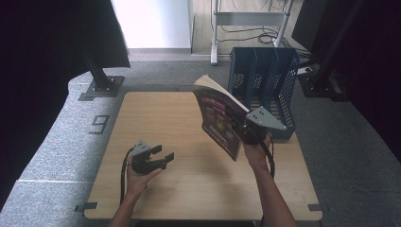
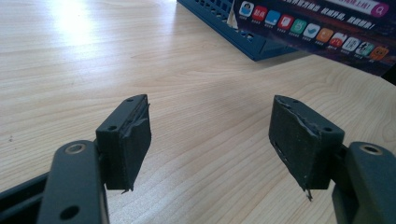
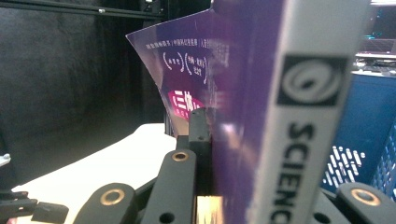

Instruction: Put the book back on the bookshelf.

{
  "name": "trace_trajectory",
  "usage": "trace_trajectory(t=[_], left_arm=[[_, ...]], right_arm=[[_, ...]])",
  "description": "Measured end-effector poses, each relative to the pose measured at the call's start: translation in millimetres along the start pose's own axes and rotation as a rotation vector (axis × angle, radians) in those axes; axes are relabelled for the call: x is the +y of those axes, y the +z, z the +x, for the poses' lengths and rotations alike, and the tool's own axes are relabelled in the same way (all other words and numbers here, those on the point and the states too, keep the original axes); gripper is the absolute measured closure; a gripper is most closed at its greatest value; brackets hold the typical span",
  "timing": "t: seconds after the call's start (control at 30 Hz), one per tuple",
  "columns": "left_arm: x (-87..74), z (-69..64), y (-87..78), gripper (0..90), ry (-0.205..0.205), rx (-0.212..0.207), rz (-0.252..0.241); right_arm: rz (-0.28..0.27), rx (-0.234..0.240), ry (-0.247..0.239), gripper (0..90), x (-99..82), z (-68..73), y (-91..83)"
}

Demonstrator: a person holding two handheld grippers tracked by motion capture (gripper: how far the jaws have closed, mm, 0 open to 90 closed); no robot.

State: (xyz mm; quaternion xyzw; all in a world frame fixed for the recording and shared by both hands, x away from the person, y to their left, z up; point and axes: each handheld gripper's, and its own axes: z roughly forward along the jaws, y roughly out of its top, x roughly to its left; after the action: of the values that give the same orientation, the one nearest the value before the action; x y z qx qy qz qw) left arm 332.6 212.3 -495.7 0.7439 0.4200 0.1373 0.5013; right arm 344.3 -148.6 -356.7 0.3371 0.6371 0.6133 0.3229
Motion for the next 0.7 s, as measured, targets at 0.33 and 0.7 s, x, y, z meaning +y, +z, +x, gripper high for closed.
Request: trace_trajectory(t=[0.33,0.7], left_arm=[[-3.4,2.0,3.8,29.3,-0.004,0.002,0.029],[-4.0,4.1,2.7,29.4,-0.008,0.007,0.033]], right_arm=[[-0.017,-0.020,0.005,81.8,9.5,-4.9,-0.5],[-0.029,-0.040,0.000,81.8,19.6,-9.0,-0.7]])
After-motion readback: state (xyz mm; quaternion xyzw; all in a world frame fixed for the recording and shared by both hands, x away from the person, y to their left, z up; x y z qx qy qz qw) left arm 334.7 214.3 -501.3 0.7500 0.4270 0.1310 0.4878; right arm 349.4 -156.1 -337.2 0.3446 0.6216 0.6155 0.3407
